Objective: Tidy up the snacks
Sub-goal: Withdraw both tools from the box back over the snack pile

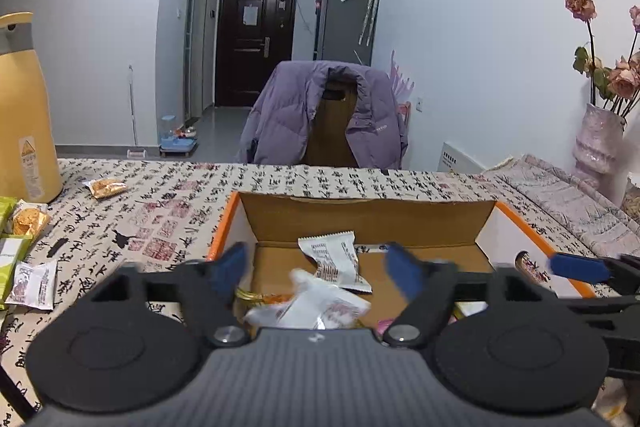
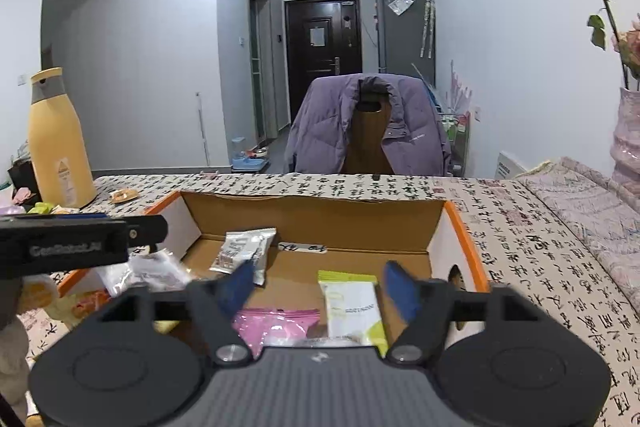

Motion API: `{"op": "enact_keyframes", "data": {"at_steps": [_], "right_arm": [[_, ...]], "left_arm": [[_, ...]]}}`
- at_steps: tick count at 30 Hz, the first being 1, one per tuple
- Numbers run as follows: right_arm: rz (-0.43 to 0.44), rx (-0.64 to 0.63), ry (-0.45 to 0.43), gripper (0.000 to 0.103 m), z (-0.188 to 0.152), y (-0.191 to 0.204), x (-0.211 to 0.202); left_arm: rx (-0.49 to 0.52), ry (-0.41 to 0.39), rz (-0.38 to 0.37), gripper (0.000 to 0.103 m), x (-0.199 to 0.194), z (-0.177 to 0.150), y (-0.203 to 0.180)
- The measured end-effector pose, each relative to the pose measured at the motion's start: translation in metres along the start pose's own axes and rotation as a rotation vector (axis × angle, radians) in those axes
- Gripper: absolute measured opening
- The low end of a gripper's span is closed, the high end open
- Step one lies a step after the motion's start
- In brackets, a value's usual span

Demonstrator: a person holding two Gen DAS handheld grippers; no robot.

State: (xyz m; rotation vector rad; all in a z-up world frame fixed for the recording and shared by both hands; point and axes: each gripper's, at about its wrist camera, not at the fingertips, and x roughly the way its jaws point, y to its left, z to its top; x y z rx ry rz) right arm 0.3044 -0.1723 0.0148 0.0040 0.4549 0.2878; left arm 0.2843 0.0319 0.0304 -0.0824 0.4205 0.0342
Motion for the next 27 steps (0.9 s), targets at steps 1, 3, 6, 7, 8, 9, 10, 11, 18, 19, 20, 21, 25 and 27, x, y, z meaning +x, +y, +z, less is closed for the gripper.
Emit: {"op": "enact_keyframes", "data": {"at_steps": [1,3,6,7,8,9,10,11,18,19,20,21,25,27], "right_arm": [[-0.005,0.005,0.0,0.103,-0.001,-0.001,0.0],[-0.014,0.01,0.009,0.103,-0.001,-0.002,0.001],[-0.024,0.017,0.018,0.103,-0.002,-0.004,0.002],[-0.026,0.02,0.019,0.103,-0.002,-0.004,0.002],[-0.028,0.022,0.02,0.103,-0.003,-0.004,0.002],[-0.03,0.024,0.02,0.103,-0.003,-0.004,0.001],[-0.03,0.026,0.018,0.103,-0.002,-0.005,0.001],[-0.029,0.028,0.017,0.103,-0.001,-0.004,0.0],[-0.037,0.015,-0.003,0.103,0.007,0.0,-0.012],[-0.037,0.012,-0.004,0.103,0.008,0.001,-0.015],[-0.037,0.009,-0.006,0.103,0.009,0.002,-0.018],[-0.036,0.005,-0.007,0.103,0.01,0.003,-0.021],[-0.027,0.01,-0.021,0.103,0.013,0.006,-0.041],[-0.025,0.014,-0.024,0.103,0.012,0.007,-0.051]], "left_arm": [[-0.006,-0.014,0.008,0.103,-0.002,0.0,-0.001],[-0.008,-0.034,0.017,0.103,-0.004,0.001,-0.001],[-0.008,-0.036,0.01,0.103,-0.005,0.003,-0.002],[-0.005,-0.036,0.011,0.103,-0.005,0.003,-0.003],[-0.005,-0.037,0.012,0.103,-0.005,0.003,-0.003],[-0.007,-0.038,0.012,0.103,-0.005,0.003,-0.002],[-0.008,-0.039,0.012,0.103,-0.006,0.003,-0.001],[-0.01,-0.04,0.011,0.103,-0.006,0.003,-0.001],[-0.034,-0.065,0.007,0.103,-0.022,0.013,0.0],[-0.039,-0.066,0.004,0.103,-0.026,0.015,0.001],[-0.043,-0.069,0.003,0.103,-0.03,0.017,0.002],[-0.046,-0.072,0.004,0.103,-0.034,0.019,0.003],[-0.045,-0.086,0.004,0.103,-0.053,0.021,0.005],[-0.041,-0.088,0.006,0.103,-0.063,0.019,0.005]]}}
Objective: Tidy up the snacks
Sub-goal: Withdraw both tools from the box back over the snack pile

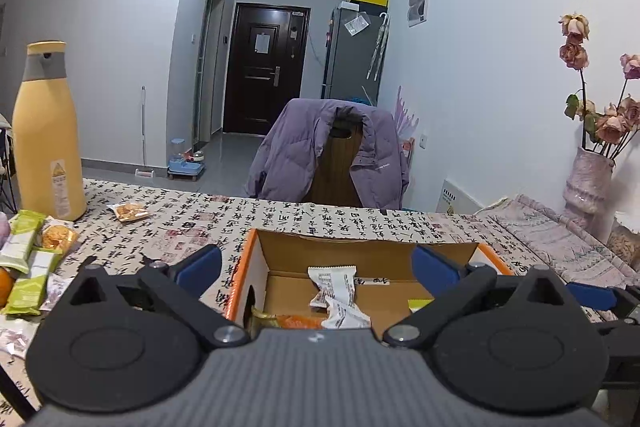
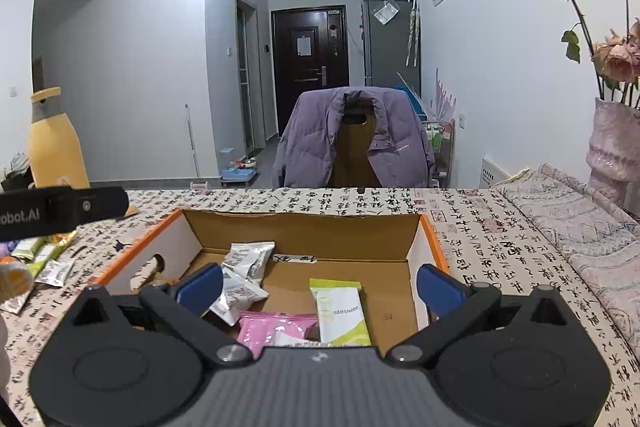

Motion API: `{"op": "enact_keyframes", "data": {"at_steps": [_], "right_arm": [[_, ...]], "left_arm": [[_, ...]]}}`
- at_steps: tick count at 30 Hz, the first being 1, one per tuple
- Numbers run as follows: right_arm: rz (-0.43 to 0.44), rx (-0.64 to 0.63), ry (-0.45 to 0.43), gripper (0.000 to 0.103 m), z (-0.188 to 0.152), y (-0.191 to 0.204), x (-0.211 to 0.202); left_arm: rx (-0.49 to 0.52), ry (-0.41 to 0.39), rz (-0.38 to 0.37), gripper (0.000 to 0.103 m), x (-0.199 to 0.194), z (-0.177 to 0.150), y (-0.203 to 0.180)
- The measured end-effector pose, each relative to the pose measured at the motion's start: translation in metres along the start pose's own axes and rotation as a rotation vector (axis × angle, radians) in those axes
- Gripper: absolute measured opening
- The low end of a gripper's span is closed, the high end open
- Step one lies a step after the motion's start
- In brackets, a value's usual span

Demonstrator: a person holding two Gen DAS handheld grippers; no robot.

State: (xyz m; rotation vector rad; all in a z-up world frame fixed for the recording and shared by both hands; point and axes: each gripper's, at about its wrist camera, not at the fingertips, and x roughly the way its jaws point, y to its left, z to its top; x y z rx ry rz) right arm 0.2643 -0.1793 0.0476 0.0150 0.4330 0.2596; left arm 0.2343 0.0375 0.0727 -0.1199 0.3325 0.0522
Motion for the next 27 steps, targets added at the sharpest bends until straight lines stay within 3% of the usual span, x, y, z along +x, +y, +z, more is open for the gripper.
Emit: {"op": "enact_keyframes", "data": {"at_steps": [8,27], "right_arm": [[0.005,0.003,0.018,0.103,-0.023,0.0,-0.039],[-0.001,0.028,0.124,0.103,-0.1,-0.018,-0.1]], "left_arm": [[0.01,0.007,-0.004,0.103,-0.042,-0.019,0.0],[0.046,0.127,0.008,0.103,-0.102,-0.109,0.013]]}}
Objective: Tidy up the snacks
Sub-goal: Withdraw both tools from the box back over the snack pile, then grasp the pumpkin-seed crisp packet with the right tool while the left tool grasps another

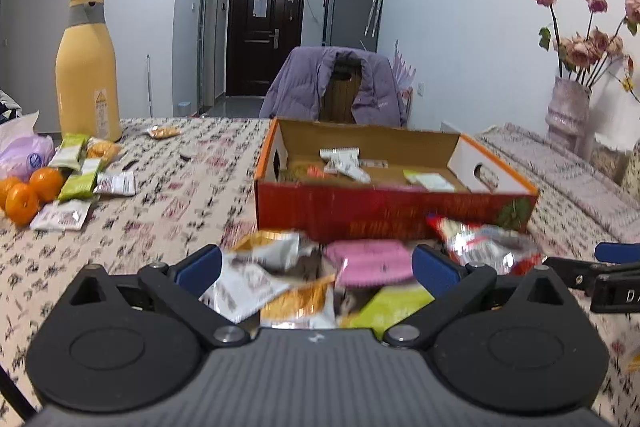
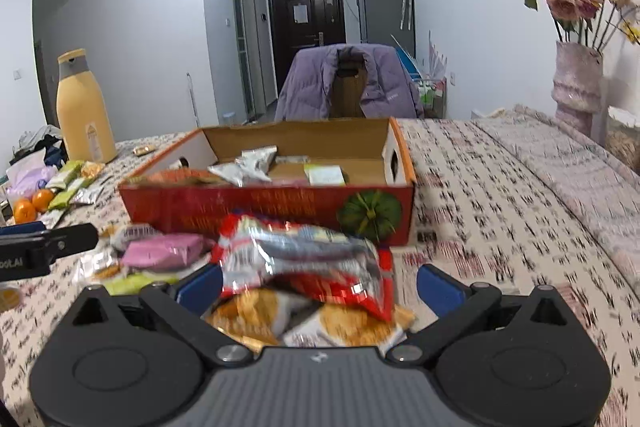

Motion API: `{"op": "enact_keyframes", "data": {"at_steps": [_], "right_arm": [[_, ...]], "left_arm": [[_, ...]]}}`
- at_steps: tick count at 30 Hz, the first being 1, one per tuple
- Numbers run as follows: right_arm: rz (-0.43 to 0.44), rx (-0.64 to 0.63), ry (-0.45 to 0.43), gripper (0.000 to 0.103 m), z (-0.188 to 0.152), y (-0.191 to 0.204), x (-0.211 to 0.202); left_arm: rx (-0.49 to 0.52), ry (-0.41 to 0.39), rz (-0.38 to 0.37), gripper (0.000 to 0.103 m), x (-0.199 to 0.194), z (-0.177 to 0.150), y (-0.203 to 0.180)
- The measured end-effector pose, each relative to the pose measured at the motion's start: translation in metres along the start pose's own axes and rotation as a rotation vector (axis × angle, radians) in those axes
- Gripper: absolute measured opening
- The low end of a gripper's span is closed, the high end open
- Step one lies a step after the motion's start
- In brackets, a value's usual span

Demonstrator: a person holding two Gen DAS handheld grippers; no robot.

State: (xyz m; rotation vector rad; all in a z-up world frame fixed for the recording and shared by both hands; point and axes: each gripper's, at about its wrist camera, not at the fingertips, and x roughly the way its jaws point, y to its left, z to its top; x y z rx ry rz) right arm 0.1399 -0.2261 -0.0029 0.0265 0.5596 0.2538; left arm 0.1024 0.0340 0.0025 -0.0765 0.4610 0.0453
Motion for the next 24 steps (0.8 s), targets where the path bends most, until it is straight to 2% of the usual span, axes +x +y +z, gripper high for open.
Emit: {"op": "enact_keyframes", "data": {"at_steps": [12,19,24], "right_arm": [[-0.034,0.001,0.062,0.103,-0.027,-0.01,-0.004],[-0.076,0.011,0.076,0.103,-0.018,-0.012,0.01],[-0.14,0.023,0.125,0.103,-0.006,-0.01,0.035]], "left_arm": [[0.009,0.007,0.003,0.103,0.003,-0.026,0.001],[0.007,-0.021,-0.001,0.103,0.002,-0.031,0.001],[-0.007,-0.021,-0.002,0.103,0.003,-0.031,0.003]]}}
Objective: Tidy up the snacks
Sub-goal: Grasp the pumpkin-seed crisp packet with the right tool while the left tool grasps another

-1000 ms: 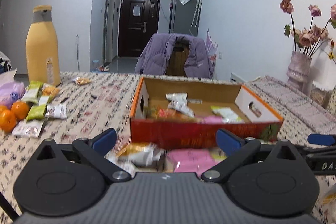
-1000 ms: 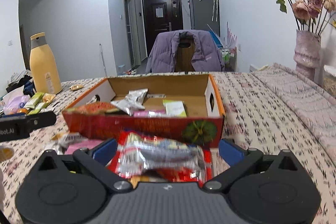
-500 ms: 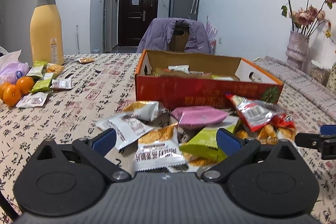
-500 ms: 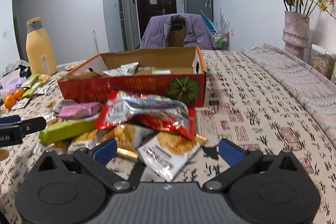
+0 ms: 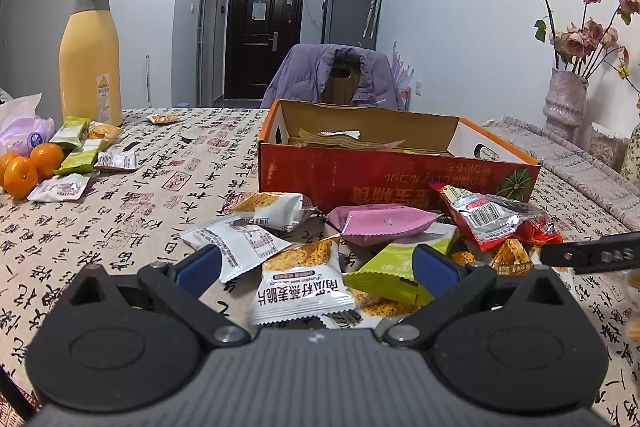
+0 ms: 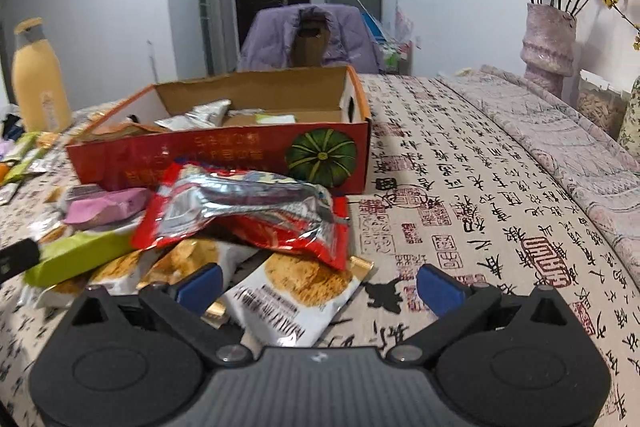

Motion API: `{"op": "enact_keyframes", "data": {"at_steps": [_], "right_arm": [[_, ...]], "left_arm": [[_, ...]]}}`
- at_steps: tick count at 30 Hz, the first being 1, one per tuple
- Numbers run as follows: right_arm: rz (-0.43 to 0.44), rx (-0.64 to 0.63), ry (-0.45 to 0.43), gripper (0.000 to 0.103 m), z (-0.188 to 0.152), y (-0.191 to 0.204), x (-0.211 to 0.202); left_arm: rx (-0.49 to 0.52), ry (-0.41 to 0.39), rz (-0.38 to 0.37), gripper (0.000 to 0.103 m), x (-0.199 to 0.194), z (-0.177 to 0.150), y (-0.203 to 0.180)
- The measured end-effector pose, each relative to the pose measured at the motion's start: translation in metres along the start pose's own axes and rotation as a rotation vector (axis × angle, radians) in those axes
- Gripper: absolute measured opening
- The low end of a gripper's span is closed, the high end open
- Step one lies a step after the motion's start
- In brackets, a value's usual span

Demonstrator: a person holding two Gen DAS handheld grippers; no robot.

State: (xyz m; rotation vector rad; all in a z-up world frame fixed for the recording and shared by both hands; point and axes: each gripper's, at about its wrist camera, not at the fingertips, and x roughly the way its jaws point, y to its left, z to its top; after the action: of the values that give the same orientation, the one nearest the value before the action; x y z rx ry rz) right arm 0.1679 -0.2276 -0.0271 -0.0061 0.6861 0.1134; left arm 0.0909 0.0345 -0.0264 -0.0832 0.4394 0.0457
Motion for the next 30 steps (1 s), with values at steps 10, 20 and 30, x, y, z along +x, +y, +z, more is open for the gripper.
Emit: {"op": "enact_keyframes", "data": {"at_steps": [10,20,30], "right_arm": [[-0.041,0.019,0.084,0.101,-0.001,0.003,0.029],[-0.006,0.002,0.018,0.065,-0.017,-0.015,0.006],[0.019,-0.108,0.016,0.071,0.005,-0.003,0.02]], "left_arm": [[-0.03,0.005,-0.013,0.103,0.001,0.0,0.006],[-0.036,0.0,-0.012,0.103,0.0,-0.001,0.007],[-0.036,0.004,-0.012,0.103,0.0,-0.002,0.007]]}}
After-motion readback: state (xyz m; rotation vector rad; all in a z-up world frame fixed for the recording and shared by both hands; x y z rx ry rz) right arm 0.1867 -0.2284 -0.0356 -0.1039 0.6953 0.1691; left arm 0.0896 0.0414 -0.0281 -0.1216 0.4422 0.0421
